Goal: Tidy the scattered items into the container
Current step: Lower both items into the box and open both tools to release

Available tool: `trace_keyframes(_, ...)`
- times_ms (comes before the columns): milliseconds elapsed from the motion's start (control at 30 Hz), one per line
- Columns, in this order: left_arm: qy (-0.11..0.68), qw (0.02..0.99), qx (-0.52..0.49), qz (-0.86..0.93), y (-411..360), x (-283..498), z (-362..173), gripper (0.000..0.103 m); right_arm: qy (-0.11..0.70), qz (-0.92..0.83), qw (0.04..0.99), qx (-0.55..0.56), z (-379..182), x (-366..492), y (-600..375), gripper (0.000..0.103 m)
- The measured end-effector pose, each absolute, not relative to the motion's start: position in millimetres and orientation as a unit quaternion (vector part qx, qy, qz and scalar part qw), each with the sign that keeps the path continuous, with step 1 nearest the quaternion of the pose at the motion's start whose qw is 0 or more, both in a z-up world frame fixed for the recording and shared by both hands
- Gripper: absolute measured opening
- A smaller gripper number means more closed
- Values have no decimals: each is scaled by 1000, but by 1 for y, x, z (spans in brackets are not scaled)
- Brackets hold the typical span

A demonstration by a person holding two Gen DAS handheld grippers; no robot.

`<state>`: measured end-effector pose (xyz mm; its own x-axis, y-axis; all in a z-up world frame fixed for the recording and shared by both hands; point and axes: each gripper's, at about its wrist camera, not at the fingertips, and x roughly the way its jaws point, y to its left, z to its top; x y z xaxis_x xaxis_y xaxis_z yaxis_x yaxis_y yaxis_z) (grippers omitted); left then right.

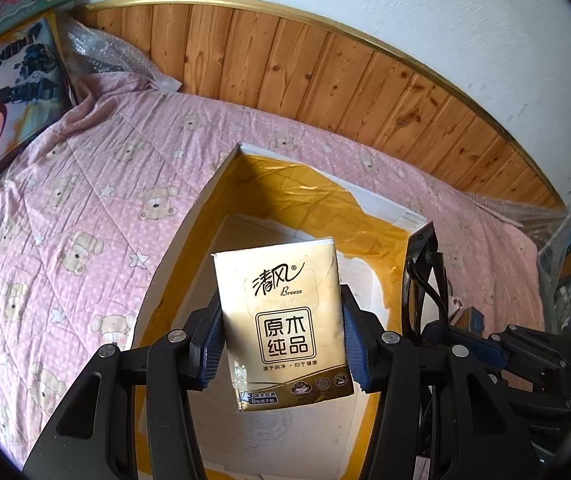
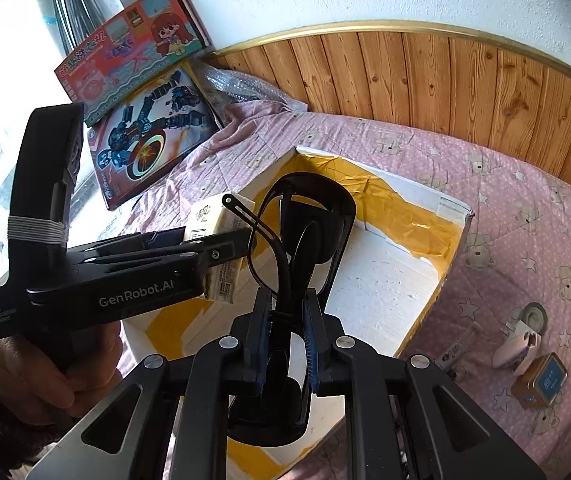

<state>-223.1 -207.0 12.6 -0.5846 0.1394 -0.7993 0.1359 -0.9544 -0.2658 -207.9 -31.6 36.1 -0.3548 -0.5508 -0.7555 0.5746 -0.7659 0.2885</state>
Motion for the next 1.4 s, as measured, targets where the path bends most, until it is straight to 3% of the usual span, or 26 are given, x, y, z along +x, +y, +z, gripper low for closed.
trace_keyframes(1100,-105,-21,-564,819,-195,-330,-89,54,133,-776,278,551,-51,-311,-77,17)
trace_keyframes(1400,-116,-26,-585,802,-201,-340,-102,56,131,-770,264,566,-54,-317,-79,21)
